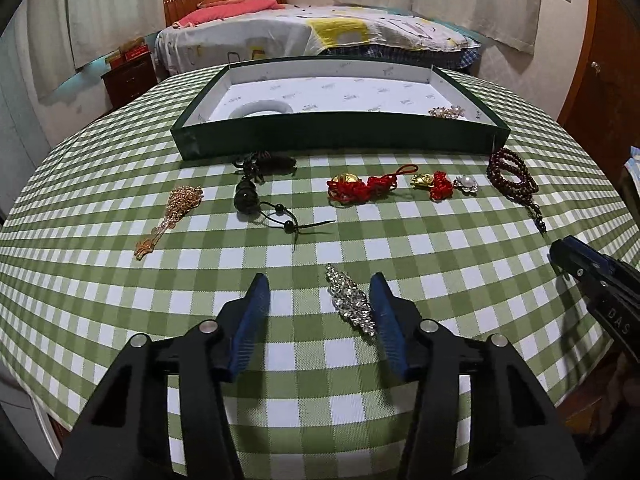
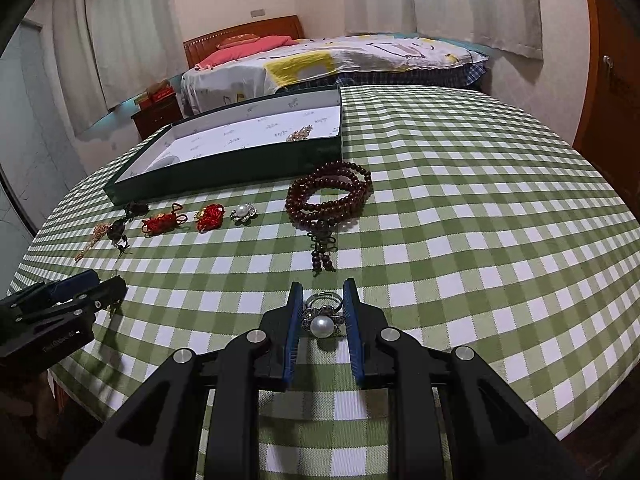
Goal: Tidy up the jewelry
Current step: 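Close the left tool on the silver rhinestone brooch while the right tool holds the ring, then carry both pieces into the green box and open both tools to release them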
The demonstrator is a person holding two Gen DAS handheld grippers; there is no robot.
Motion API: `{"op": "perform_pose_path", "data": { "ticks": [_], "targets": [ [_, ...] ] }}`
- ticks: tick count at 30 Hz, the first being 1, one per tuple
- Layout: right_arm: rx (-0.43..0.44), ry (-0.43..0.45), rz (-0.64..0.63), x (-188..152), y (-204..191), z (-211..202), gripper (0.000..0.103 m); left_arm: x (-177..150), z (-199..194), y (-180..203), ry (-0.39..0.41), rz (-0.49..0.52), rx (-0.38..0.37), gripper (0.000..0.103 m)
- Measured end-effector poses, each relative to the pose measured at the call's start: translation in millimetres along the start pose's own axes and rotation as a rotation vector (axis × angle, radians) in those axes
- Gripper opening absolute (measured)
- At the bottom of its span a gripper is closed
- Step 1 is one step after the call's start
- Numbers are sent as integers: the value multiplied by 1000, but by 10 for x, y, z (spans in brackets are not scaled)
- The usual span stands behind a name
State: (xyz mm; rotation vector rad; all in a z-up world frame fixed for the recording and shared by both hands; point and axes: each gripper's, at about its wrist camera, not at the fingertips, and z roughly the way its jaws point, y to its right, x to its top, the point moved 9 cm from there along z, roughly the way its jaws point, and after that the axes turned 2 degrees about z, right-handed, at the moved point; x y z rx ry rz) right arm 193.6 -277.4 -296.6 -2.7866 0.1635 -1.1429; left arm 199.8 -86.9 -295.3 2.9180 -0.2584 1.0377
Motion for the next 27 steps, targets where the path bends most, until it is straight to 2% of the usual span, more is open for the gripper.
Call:
{"op": "perform_pose_path", "data": {
  "ticks": [1,3,7,12,22,27],
  "targets": [
    [1,-2,-1,1,-7,12,21,-4,-4,10,4,5,-8,43],
    [1,-2,-7,-2,-30,25,21,-15,-11,28,11,15,-13,39],
    [1,0,-13,-4,-48,30,21,-21,-22,75,17,28,-37,24],
    [3,9,-19,-2,-55,15,21,-24,-31,108,26,31,-53,14],
    [5,44,-35,-3,-69,-47,21,-19,-61,100,51,16,-64,13],
    [15,75,-53,58,-129,-125,21,98,-249,37,120,15,-56,13]
  ]
}}
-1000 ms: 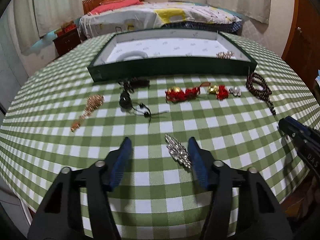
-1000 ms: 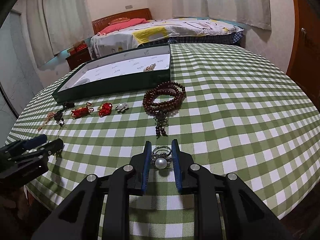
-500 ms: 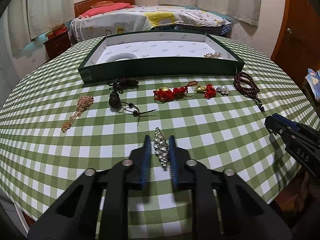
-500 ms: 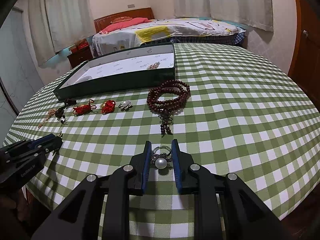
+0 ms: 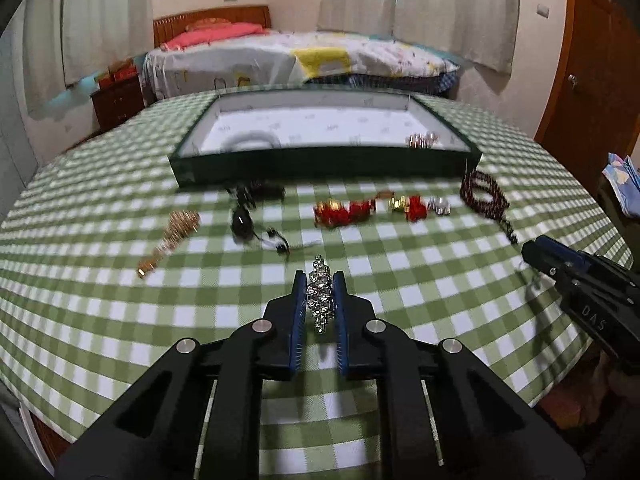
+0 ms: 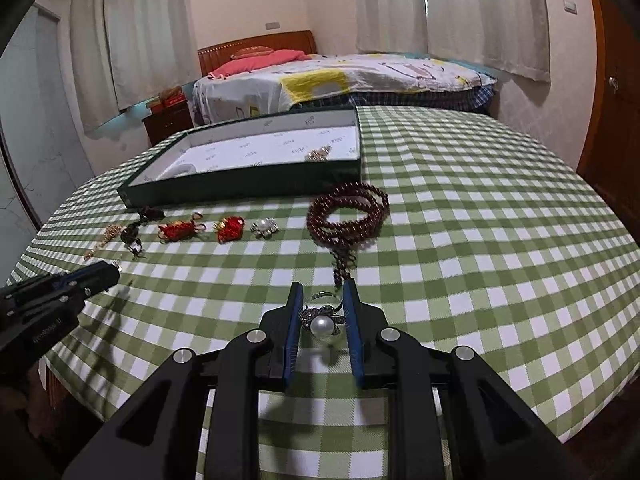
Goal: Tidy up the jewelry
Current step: 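Carry both pieces into the green box and open both tools to release them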
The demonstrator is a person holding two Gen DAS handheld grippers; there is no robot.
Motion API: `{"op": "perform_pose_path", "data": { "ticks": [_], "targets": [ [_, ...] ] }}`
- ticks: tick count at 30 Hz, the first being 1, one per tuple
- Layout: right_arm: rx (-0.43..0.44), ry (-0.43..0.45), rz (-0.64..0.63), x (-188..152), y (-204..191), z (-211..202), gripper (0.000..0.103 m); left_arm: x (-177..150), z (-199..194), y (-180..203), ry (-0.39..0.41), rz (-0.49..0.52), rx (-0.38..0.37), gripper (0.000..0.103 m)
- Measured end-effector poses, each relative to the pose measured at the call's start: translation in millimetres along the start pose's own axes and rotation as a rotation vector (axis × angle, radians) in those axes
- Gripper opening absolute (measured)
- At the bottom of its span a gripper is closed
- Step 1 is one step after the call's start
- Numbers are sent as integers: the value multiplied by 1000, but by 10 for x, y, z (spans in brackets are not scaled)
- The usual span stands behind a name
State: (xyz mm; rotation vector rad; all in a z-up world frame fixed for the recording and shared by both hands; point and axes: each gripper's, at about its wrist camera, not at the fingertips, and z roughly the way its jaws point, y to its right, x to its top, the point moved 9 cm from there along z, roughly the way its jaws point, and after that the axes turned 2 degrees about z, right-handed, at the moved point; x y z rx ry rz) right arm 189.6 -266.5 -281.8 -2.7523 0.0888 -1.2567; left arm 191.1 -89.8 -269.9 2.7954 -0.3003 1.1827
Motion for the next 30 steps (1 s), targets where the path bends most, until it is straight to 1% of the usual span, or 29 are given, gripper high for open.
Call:
{"op": "perform_pose_path", "data": {
  "ticks": [6,10,13,15,18,23,26,28,30],
  "targets": [
    [16,53,-24,246,-130,-114,21,218,-173,-95,58,-9,12,13],
    [31,89,-34,487,-218,-177,21,457,-276,-180,98,-30,7,13],
    [39,127,-39,724,-270,-213,21,647,-330,-228,132,-39,2,13],
    [41,154,-45,899,-297,-206,21,829,-355,-251,168,-29,2,13],
    [57,192,-32,1207,-321,-172,21,1058,-339,-289,206,-23,2,13],
    [48,255,-59,1626,-393,-54,21,1507,-207,-348,269,-19,3,13],
    [54,273,-61,1839,-436,105,21,1715,-49,-371,278,-18,-1,13],
    [58,274,-58,1965,-454,273,21,1856,122,-390,270,-20,-3,13],
    [57,266,-58,2021,-463,452,21,1966,318,-415,257,-24,0,13]
  ]
}}
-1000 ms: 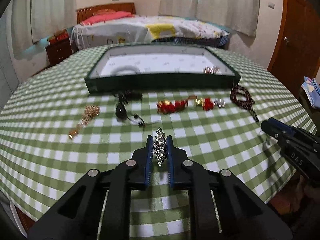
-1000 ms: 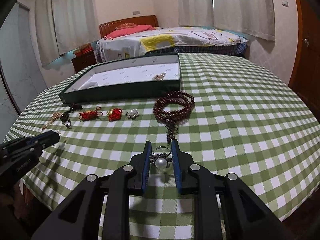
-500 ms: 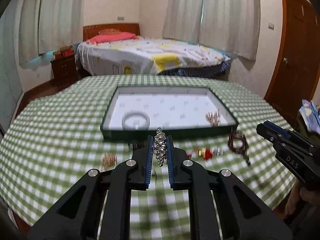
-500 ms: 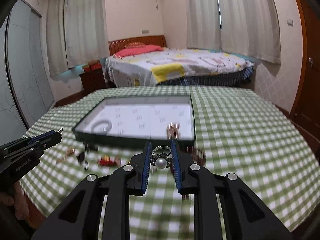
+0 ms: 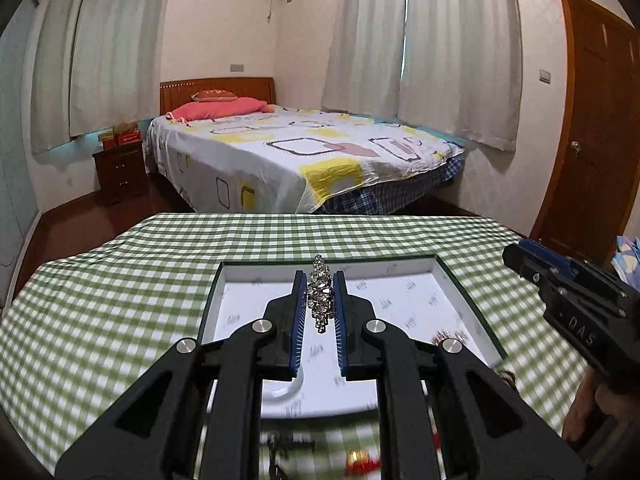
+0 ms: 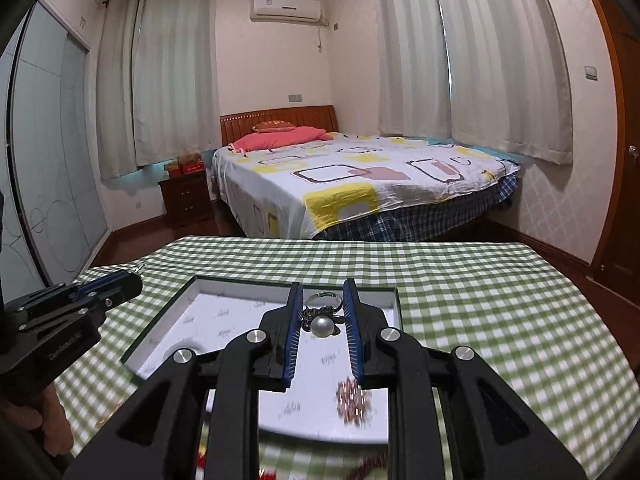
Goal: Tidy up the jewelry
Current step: 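Carry both pieces into the green box and open both tools to release them, then withdraw both open tools from the box back over the table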
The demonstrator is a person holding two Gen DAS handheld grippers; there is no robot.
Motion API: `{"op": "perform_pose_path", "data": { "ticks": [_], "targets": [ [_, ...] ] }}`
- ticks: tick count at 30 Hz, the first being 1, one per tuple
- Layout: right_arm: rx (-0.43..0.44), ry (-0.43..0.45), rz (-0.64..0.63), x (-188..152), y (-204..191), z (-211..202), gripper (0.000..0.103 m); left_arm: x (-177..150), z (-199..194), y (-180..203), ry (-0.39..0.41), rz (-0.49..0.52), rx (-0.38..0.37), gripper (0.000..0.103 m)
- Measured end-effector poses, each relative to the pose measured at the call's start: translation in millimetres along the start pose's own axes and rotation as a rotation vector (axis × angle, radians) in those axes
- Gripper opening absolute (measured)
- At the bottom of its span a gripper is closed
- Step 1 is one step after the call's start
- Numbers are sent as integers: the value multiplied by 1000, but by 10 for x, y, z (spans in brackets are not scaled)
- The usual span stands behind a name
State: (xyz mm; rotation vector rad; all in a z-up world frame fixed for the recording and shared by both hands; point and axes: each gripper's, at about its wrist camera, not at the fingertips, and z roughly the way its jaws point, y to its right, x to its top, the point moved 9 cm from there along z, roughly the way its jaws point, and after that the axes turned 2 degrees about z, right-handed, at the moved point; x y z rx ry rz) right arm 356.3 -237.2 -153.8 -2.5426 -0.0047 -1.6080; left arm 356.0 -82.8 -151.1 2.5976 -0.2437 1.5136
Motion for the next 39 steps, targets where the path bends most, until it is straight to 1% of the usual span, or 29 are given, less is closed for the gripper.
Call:
{"op": "perform_pose_path", "data": {
  "ticks": [4,5,9,13,16,18,21,22,24,26,27,28,30,33,36,39],
  "targets": [
    [-6,-55,15,-108,16,344,21,-52,466,-67,-76,-11,7,13],
    [-9,-83,20,-170,36,475,21,-112,612,-87,-112,-15,8,13],
    [-29,-158,26,-358,107,755,21,-361,996,-170,-233,-23,9,14],
    [-43,-236,23,-512,146,963,21,-576,1235,-251,-331,-57,14,14],
    [-50,-289,25,-613,169,1069,22,-679,1307,-322,-374,-93,21,14],
    [-53,-309,23,-645,169,1118,22,-714,1335,-345,-387,-101,22,17],
    [-61,-331,17,-699,180,1151,22,-739,1369,-330,-394,-91,26,32],
    [-61,-337,18,-718,181,1157,22,-750,1371,-332,-394,-90,29,35],
    [-63,-344,20,-746,189,1172,22,-772,1390,-324,-399,-94,29,37],
    [-62,-354,24,-776,198,1182,24,-789,1422,-304,-406,-97,24,41],
    [-61,-359,26,-791,199,1191,28,-799,1433,-287,-406,-94,22,44],
    [-63,-360,25,-804,204,1191,34,-794,1441,-277,-406,-91,22,45],
    [-66,-356,26,-806,212,1190,39,-791,1434,-256,-399,-78,26,46],
    [-62,-353,25,-798,210,1181,39,-779,1406,-219,-389,-65,22,51],
    [-64,-336,25,-753,222,1132,39,-730,1345,-208,-368,-63,21,53],
    [-60,-307,32,-678,223,1033,39,-640,1229,-204,-325,-62,21,60]
  ]
}}
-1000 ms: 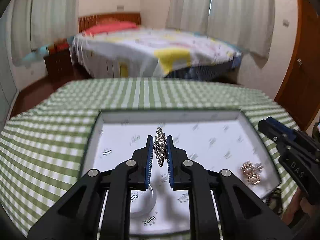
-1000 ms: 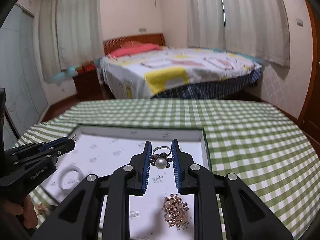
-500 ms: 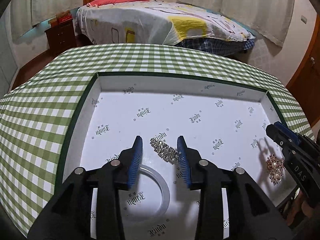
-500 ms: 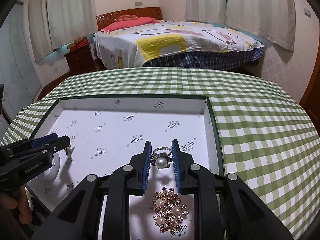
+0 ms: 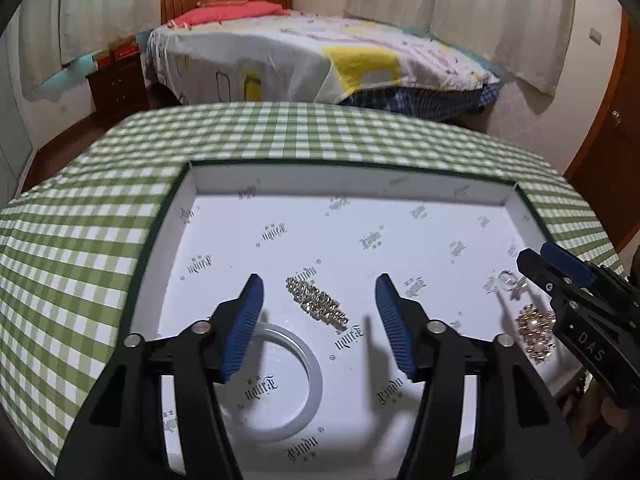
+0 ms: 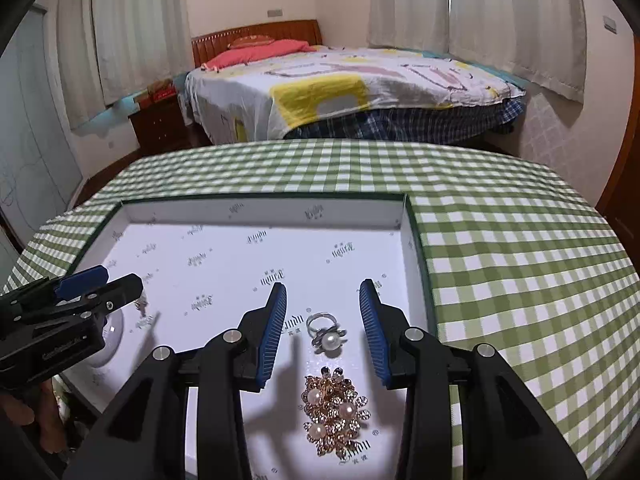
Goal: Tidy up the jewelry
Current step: 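Withdraw both open tools from the box back over the table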
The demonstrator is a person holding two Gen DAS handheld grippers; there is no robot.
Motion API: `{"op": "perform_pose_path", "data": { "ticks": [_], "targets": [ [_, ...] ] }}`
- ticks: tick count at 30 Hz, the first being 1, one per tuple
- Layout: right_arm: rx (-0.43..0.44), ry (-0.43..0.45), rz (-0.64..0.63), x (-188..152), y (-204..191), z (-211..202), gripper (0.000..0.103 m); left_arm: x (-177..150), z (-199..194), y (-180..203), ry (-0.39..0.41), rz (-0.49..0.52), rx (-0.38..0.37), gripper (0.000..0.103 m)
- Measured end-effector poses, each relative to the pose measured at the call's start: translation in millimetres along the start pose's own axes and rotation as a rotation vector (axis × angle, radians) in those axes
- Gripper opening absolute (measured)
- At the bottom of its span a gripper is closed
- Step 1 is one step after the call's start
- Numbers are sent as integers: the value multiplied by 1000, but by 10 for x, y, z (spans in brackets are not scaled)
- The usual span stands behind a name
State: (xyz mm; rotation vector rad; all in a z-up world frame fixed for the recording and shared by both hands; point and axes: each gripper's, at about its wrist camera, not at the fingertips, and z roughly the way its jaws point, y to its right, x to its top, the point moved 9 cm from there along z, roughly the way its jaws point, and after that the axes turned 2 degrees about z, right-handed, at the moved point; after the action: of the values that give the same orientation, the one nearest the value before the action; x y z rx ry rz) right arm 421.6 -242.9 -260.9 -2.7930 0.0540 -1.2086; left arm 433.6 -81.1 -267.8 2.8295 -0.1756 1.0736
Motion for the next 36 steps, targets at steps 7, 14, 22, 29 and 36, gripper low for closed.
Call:
{"op": "perform_pose_path", "data": {
  "ticks": [7,14,22,29,36],
  "targets": [
    [6,77,-3,109,-37,-352,39,94,-445,-2,122,26,24,72],
    [7,130,-11,51,-96,-732,39,43,-878,-45,188,3,24,75],
    [10,130,-23,-299,-169,-977,39,-227,-1203,-50,205,8,35,75],
    [10,117,-31,-664,-233,-1110,39,-591,-1349,-100,188,-10,42,75],
    [7,98,-40,-954,-276,-1160,39,-964,-1447,-160,160,-20,67,75]
  ]
}}
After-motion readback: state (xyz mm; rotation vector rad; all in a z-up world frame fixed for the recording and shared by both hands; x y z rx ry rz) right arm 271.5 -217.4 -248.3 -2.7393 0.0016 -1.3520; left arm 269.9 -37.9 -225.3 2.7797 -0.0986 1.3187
